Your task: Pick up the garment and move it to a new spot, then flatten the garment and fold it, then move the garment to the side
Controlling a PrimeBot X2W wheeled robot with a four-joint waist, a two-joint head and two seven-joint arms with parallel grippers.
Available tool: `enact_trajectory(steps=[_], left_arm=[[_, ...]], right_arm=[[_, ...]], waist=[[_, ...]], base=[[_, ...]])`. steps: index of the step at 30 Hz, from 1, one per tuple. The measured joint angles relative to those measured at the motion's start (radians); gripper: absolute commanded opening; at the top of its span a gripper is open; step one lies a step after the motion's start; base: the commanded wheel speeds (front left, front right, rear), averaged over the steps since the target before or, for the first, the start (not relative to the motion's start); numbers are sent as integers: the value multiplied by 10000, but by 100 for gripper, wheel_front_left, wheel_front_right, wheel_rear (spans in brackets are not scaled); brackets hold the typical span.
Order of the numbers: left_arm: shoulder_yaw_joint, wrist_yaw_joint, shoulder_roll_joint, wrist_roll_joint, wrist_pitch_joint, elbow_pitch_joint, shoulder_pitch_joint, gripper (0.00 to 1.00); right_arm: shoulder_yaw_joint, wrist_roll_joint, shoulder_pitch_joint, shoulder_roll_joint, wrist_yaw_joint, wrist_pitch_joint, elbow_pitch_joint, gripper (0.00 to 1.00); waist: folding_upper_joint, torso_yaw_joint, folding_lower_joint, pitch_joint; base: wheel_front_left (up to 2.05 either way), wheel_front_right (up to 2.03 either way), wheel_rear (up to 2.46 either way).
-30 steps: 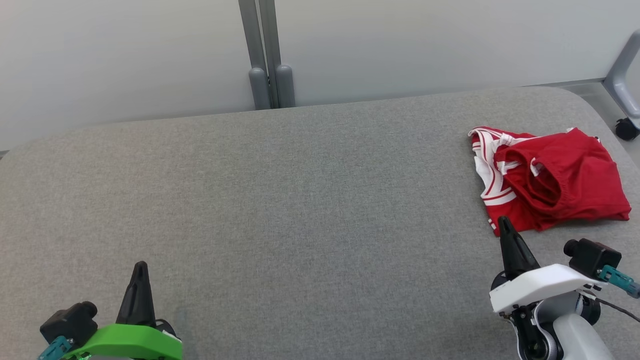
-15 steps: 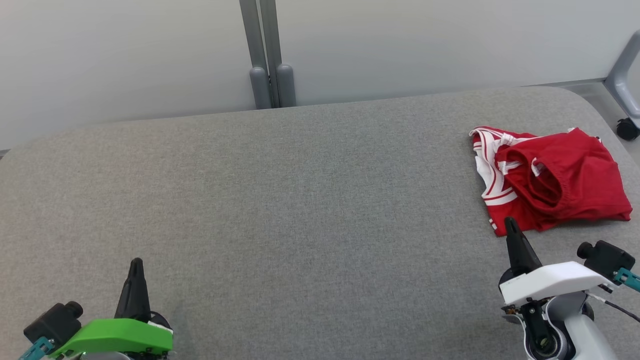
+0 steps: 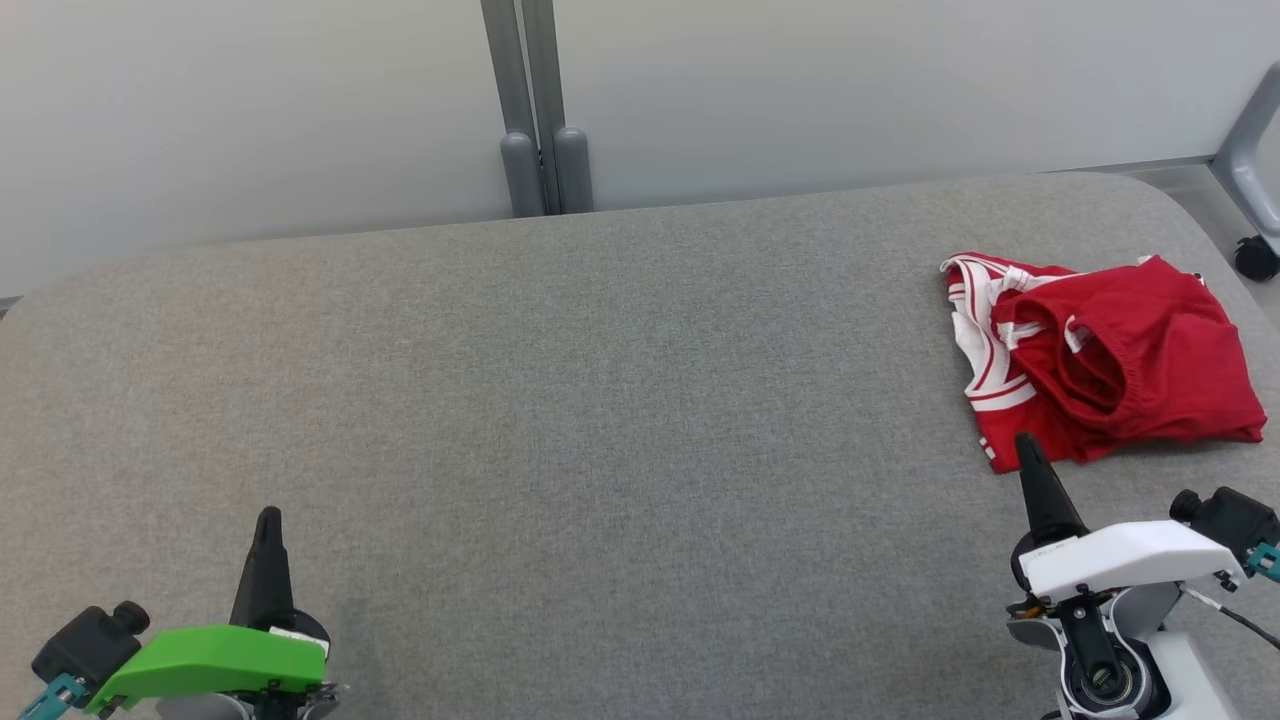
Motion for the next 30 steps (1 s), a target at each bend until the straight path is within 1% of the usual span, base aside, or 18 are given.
enact_trajectory(steps=[15, 30], left_arm=[[113, -2, -13, -1701, 437, -40, -170, 0], [194, -2, -31, -3145, 836, -81, -311, 0]], right_arm=[[-270, 1549, 19, 104, -2, 447, -140, 0], [-502, 2849, 46, 174, -2, 834, -261, 0]], waist=[[0, 22, 0, 15], [0, 43, 0, 30]], base=[[0, 0, 0], [0, 0, 0]])
